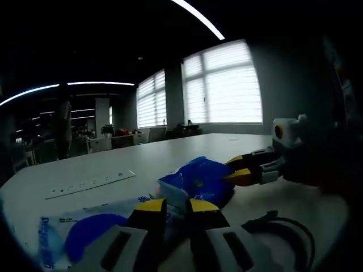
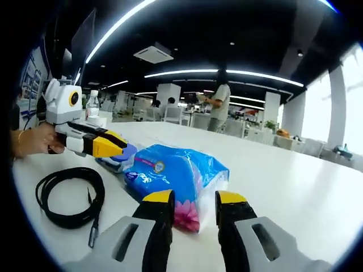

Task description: Arrange the tabletop items into an orderly group along one side of the table until the central work area is clear of visible clutter.

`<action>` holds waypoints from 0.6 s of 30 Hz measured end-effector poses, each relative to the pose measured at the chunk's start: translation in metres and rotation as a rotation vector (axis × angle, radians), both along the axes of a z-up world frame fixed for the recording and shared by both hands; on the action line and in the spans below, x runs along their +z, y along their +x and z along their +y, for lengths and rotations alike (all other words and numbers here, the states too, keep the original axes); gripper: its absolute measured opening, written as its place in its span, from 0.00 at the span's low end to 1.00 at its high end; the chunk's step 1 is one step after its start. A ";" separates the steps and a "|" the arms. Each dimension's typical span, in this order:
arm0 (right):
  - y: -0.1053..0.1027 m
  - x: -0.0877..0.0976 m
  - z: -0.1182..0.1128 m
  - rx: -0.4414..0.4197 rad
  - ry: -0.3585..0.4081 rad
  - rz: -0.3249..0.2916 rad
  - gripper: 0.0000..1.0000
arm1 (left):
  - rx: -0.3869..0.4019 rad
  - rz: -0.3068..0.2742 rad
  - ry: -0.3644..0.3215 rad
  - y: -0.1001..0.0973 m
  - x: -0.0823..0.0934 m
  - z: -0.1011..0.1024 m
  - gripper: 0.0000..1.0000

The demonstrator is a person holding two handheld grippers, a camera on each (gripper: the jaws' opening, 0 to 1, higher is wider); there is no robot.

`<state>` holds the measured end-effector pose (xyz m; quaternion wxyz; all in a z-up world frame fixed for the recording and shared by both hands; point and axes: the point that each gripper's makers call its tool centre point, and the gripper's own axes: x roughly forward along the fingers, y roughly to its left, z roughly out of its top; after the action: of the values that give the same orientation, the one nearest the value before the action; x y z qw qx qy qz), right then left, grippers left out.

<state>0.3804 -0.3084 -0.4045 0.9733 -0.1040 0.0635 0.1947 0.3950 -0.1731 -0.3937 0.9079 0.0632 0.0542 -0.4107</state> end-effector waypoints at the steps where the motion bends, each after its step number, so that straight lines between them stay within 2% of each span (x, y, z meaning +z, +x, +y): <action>1: 0.000 0.000 0.000 -0.001 0.003 0.003 0.36 | 0.003 0.002 0.001 -0.001 0.000 0.002 0.17; 3: 0.000 0.002 0.000 0.002 0.024 0.013 0.40 | 0.009 0.010 0.002 -0.002 -0.001 0.004 0.18; 6: 0.001 0.007 0.002 0.006 0.069 0.008 0.41 | 0.015 0.008 0.003 -0.004 0.000 0.008 0.24; 7: 0.000 0.009 0.001 0.008 0.075 0.016 0.42 | 0.022 -0.001 0.008 -0.004 0.002 0.013 0.28; 10: -0.002 0.012 0.002 0.017 0.073 0.019 0.45 | 0.035 0.000 0.008 -0.004 0.004 0.020 0.30; 11: -0.003 0.013 0.002 0.017 0.081 0.024 0.47 | 0.043 0.004 0.014 -0.004 0.003 0.022 0.30; 13: -0.005 0.021 0.004 0.026 0.113 0.026 0.51 | 0.050 -0.061 0.126 -0.011 0.002 0.034 0.33; 16: -0.009 0.030 0.010 0.030 0.116 0.013 0.62 | 0.062 -0.062 0.118 -0.018 0.004 0.044 0.39; 18: -0.013 0.037 0.013 0.031 0.097 -0.019 0.64 | 0.071 -0.055 0.109 -0.019 0.005 0.049 0.42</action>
<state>0.3678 -0.2953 -0.3679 0.9745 -0.0596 0.0434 0.2117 0.3756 -0.1239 -0.3884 0.9182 0.1218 0.0537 -0.3730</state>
